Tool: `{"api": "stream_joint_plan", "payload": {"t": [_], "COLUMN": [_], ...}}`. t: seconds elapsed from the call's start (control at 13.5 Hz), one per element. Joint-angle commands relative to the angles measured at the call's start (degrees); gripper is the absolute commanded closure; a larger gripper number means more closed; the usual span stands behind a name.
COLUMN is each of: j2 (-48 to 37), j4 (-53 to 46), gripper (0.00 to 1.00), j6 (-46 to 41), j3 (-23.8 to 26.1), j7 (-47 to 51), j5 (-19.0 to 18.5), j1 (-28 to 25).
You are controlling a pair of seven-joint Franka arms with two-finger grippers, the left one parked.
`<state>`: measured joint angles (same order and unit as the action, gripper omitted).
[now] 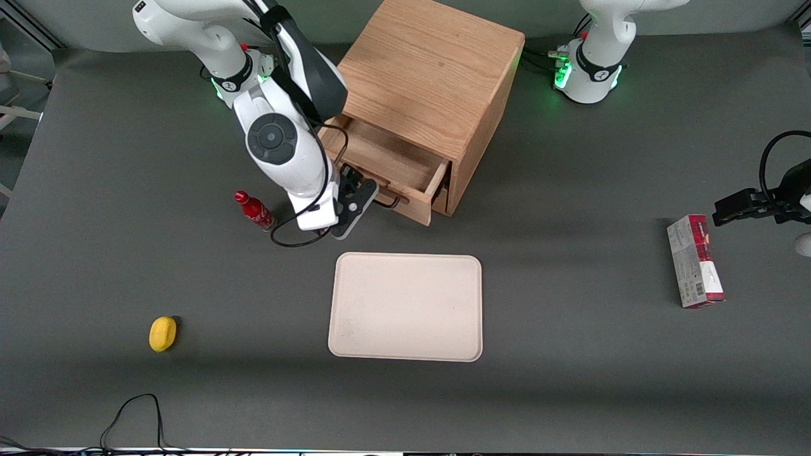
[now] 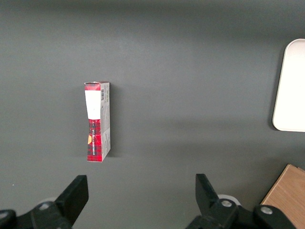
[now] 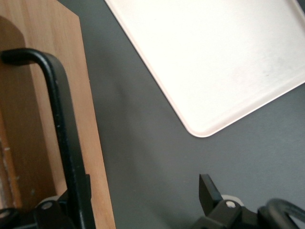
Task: Open upper drawer
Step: 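Pull the upper drawer outward by its handle with the right gripper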
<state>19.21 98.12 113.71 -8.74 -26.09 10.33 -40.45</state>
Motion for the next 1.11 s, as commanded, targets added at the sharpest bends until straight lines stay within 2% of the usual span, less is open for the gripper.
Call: {"api": "stream_joint_plan", "payload": {"t": [0.0, 0.3, 0.74, 1.04], "j2": [3.46, 7.94, 11.55, 15.59], "j4": [-4.94, -11.80, -16.29, -24.46], "gripper": [0.00, 0.00, 0.00, 0.00], "j6": [-2.25, -4.81, -5.16, -10.52], "j3": [0.04, 0.04, 0.30, 0.39], "j7": [-3.78, -4.32, -5.63, -6.34], "j5": [-0.66, -0.49, -0.31, -0.05], "j1": [2.29, 2.92, 5.55, 7.84]}}
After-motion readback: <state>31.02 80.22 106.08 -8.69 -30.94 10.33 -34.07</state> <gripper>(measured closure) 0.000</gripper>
